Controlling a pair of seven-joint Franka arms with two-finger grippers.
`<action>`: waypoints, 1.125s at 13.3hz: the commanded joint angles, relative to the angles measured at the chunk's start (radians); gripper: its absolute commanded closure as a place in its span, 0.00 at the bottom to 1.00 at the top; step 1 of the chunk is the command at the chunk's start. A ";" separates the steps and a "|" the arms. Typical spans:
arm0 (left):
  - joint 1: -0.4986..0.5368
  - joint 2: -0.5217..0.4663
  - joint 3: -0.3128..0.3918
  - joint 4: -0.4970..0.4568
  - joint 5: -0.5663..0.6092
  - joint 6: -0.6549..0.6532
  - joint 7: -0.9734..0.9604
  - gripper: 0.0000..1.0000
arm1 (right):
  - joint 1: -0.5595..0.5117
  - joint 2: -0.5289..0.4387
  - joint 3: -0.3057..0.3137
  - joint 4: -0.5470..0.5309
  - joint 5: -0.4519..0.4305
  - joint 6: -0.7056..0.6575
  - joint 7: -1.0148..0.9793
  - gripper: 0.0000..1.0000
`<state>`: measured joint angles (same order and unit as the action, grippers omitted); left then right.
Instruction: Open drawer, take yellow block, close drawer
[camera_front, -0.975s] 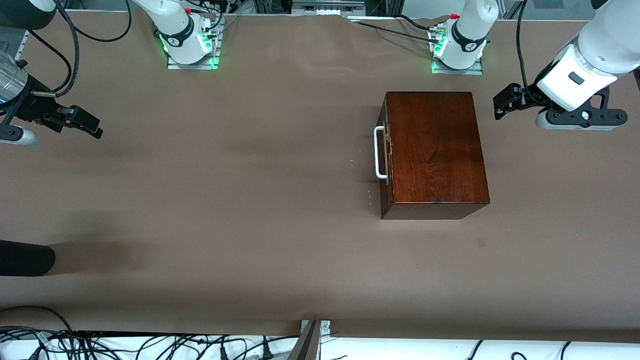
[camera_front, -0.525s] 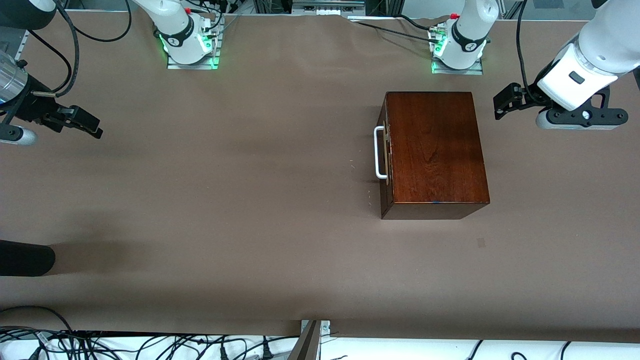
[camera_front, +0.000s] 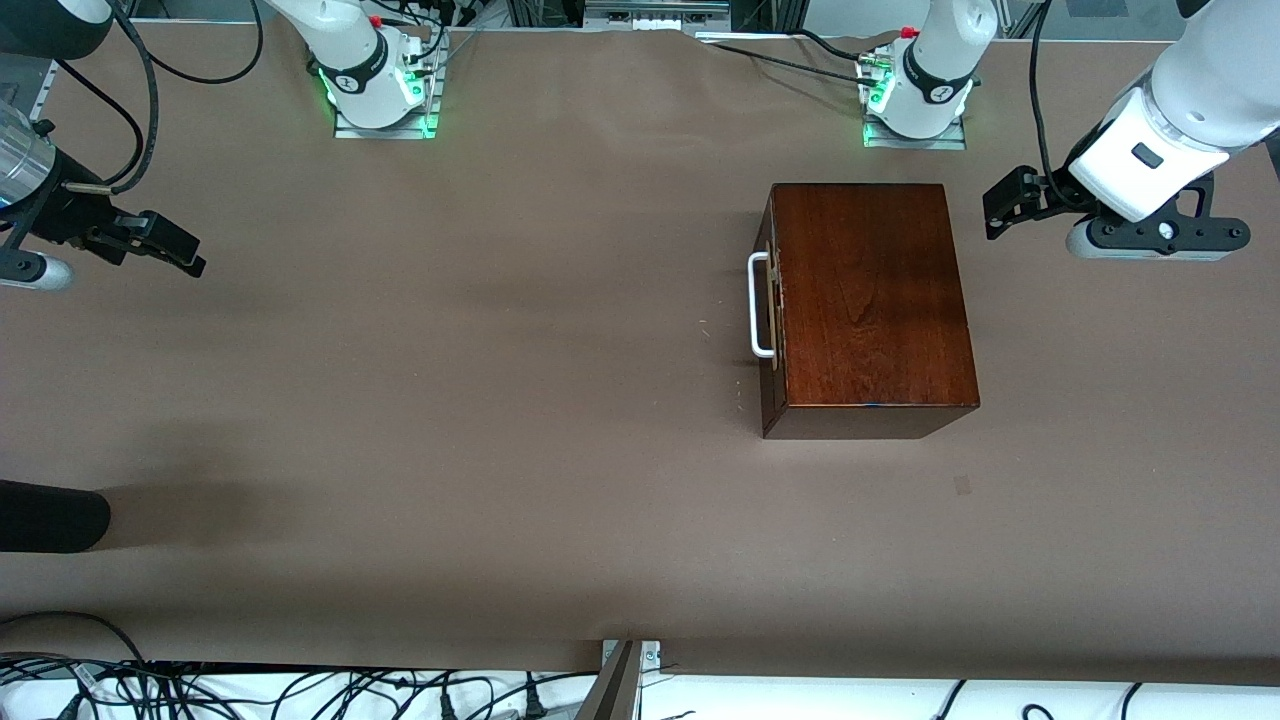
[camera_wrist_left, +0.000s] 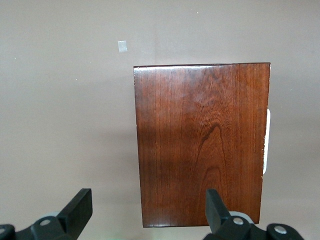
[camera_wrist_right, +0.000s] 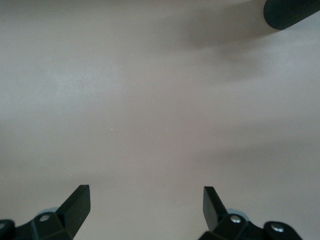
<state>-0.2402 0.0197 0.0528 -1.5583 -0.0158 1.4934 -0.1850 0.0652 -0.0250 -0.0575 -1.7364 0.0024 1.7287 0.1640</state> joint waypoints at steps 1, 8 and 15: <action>-0.004 0.011 -0.002 0.030 -0.010 -0.002 -0.005 0.00 | -0.005 0.010 0.004 0.026 -0.005 -0.020 0.017 0.00; -0.031 0.089 -0.020 0.142 -0.009 -0.012 -0.010 0.00 | -0.004 0.014 0.007 0.038 -0.004 -0.021 0.012 0.00; -0.187 0.282 -0.074 0.227 -0.015 -0.002 -0.219 0.00 | -0.004 0.016 0.007 0.040 -0.004 -0.023 0.011 0.00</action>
<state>-0.3677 0.2087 -0.0269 -1.4123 -0.0162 1.5014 -0.3326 0.0655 -0.0217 -0.0562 -1.7258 0.0024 1.7286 0.1640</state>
